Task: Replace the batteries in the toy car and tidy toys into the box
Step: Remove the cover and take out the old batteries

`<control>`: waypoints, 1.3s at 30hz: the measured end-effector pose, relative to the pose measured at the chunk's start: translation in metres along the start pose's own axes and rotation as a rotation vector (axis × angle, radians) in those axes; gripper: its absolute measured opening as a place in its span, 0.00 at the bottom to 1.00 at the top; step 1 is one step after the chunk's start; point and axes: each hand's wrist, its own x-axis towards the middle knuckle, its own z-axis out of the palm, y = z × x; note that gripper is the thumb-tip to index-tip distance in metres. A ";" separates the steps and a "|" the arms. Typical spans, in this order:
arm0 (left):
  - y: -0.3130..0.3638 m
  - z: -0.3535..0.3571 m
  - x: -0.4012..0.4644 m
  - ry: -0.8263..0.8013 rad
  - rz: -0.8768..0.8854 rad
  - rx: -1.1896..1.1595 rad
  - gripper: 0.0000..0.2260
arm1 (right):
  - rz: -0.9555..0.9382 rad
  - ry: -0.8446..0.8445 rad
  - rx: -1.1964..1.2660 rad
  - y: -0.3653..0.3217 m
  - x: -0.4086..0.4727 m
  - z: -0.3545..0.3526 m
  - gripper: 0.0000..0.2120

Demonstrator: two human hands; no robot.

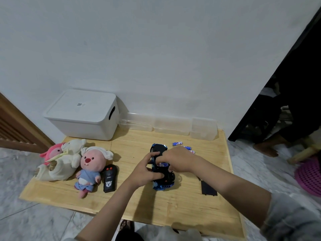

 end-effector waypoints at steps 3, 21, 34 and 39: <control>-0.001 -0.002 0.001 -0.005 0.015 0.036 0.32 | -0.051 -0.019 -0.052 -0.001 0.003 -0.002 0.18; 0.001 -0.008 -0.002 0.004 0.054 0.045 0.31 | -0.265 0.105 -0.136 0.006 0.009 0.001 0.12; -0.008 -0.012 -0.001 0.019 -0.002 0.056 0.33 | 0.401 0.570 1.046 -0.008 0.001 0.024 0.04; -0.023 -0.020 0.000 -0.015 -0.112 0.129 0.34 | 0.861 0.575 2.135 -0.007 -0.005 0.037 0.06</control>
